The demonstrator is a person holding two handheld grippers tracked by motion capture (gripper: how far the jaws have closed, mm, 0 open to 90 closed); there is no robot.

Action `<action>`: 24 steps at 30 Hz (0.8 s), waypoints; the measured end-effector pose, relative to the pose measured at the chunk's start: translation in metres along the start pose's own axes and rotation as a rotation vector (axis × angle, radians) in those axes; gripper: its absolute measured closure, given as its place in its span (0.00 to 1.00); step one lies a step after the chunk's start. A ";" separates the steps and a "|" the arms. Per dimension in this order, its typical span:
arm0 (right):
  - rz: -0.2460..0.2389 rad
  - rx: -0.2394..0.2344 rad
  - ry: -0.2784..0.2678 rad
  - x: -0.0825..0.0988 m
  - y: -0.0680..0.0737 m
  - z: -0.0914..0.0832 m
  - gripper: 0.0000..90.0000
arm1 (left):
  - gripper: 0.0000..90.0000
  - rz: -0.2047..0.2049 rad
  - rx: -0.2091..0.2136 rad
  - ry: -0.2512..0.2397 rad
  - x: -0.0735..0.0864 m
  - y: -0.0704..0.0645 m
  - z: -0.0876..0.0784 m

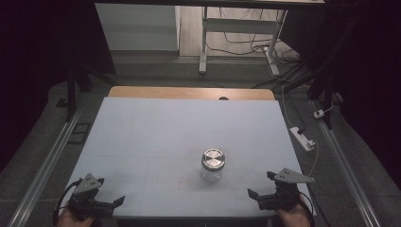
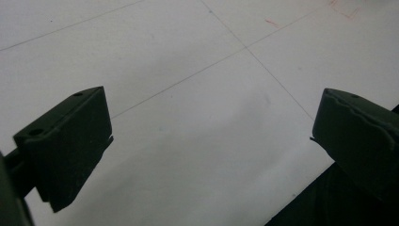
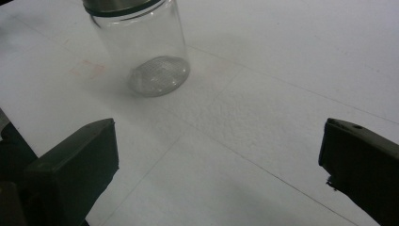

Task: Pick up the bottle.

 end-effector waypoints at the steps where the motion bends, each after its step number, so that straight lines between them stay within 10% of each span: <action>1: -0.005 -0.002 0.003 0.000 0.001 0.001 0.00 | 0.00 -0.001 -0.003 -0.001 0.000 0.000 0.000; 24: -0.086 -0.117 -0.007 -0.015 0.014 0.023 0.00 | 0.00 0.001 0.001 0.003 0.000 0.000 0.000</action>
Point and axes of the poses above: each handheld gripper's, and its own axes: z roughly forward along the jaws, x roughly out of its underside, y roughly to its left, the point moved 1 cm from there along z, roughly forward along the jaws, and after that the axes turned 15 degrees about -x, right-handed, at the moved point
